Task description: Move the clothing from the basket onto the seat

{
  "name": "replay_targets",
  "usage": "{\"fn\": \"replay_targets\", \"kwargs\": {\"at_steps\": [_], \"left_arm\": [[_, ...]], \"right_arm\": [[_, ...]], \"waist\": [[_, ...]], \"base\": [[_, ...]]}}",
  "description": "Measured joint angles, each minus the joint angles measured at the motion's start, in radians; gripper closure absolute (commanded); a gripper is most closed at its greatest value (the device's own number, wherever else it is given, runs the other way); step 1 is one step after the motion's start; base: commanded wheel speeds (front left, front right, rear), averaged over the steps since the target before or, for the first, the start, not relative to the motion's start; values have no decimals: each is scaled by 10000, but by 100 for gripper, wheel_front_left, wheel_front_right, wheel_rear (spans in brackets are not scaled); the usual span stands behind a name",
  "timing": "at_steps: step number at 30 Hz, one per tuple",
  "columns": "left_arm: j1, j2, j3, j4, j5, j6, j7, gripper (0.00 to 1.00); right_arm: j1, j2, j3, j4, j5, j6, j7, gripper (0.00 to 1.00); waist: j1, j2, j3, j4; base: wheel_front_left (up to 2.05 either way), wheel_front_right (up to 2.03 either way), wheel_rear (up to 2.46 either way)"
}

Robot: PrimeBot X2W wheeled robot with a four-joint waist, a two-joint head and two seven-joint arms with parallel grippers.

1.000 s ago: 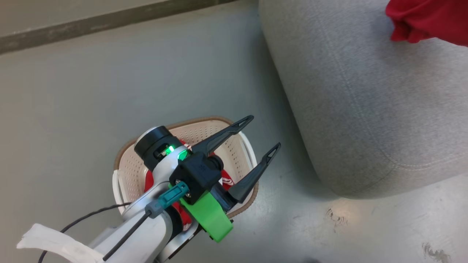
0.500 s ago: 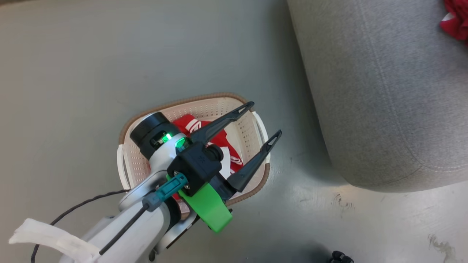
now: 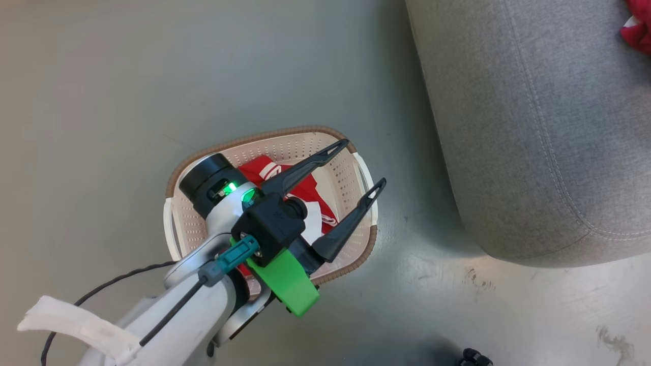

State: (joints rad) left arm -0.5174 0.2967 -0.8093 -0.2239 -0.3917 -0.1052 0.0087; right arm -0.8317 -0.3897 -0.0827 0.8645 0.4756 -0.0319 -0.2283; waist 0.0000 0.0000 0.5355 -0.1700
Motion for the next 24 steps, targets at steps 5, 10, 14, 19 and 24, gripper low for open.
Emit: {"fn": "replay_targets", "kwargs": {"at_steps": [5, 10, 14, 19, 24], "left_arm": [[-1, -6, -2, 236, -13, -44, -194, 0], [0, -23, 8, 493, -79, -46, -466, 0], [5, -42, 31, 633, -100, -46, -671, 0], [89, -136, 90, 905, -209, -44, -905, 0], [439, -209, 385, 1175, -359, 176, -1083, 0]], "right_arm": [[-2, -13, 140, 257, -69, 75, -2, 0], [0, -12, 380, 464, -226, 259, -13, 0], [31, 46, 570, 541, -403, 407, -58, 0], [499, 98, 667, 541, -541, 577, -107, 0], [983, 205, 859, 447, -675, 685, -192, 0]], "waist": [[0, 0, -224, 11], [0, 0, -540, 18], [0, 0, -854, 7], [0, 0, -1290, -5], [0, 0, -1762, 6]], "base": [[0, 0, 0], [0, 0, 0], [0, 0, 0], [0, 0, 0], [0, 0, 0]]}}
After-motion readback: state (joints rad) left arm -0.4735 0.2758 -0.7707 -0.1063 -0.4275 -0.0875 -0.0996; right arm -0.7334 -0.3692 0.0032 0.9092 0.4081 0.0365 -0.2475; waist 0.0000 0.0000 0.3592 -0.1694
